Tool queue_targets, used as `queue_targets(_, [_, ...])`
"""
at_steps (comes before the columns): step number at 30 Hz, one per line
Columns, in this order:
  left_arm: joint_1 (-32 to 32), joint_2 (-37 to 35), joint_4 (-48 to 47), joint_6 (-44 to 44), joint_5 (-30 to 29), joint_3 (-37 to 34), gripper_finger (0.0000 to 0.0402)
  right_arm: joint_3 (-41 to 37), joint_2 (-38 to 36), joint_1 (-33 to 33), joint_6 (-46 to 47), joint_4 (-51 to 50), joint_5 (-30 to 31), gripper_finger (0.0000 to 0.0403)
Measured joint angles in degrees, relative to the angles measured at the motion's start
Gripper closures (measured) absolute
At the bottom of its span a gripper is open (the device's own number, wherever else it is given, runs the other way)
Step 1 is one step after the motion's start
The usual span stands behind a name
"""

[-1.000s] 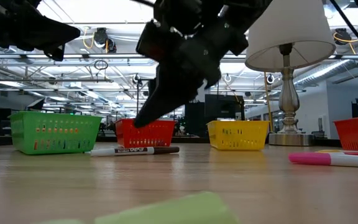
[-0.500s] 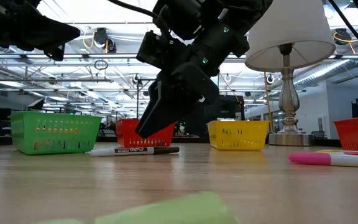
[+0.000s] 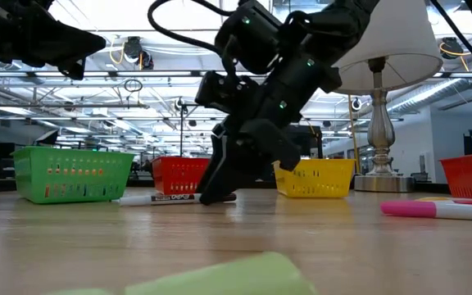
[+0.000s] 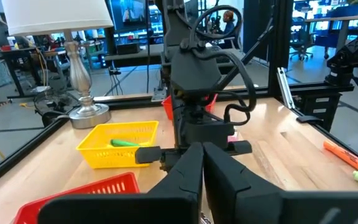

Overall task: Pick & Place Markers
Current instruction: Put the brown marker pen into the left red bin

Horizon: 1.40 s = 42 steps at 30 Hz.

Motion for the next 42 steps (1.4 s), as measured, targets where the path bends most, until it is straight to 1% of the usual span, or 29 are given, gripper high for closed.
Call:
queue_targets(2, [0.0,0.0,0.0,0.0,0.0,0.0,0.0380,-0.8,0.0,-0.3,0.2,1.0,-0.6,0.0242])
queue_targets(5, [0.0,0.0,0.0,0.0,0.0,0.0,0.0380,-1.8,-0.1,-0.7,0.3,1.2,-1.5,0.0257])
queue_targets(9, [0.0,0.0,0.0,0.0,0.0,0.0,0.0380,-2.4,-0.1,-0.7,0.4,1.2,-1.5,0.0292])
queue_targets(16, [0.0,0.0,0.0,0.0,0.0,0.0,0.0380,-2.4,-0.1,-0.7,0.1,1.1,-1.6,0.0368])
queue_targets(18, [0.0,0.0,0.0,-0.1,0.0,0.0,0.0380,-2.4,-0.1,-0.7,-0.2,1.1,-1.6,0.0382])
queue_targets(22, [0.0,0.0,0.0,-0.2,0.0,0.0,0.0380,-2.4,0.0,-0.5,-1.4,1.1,-1.5,0.0383])
queue_targets(27, [0.0,0.0,0.0,-0.1,0.0,0.0,0.0380,-2.4,0.0,0.1,-2.6,1.1,-1.3,0.0365])
queue_targets(33, [0.0,0.0,0.0,-0.1,0.0,0.0,0.0380,-2.5,0.0,1.4,-3.0,3.9,-1.0,0.0382])
queue_targets(42, [0.0,0.0,0.0,-0.1,0.0,0.0,0.0380,-2.5,0.0,1.9,-3.0,5.3,-1.0,0.0375])
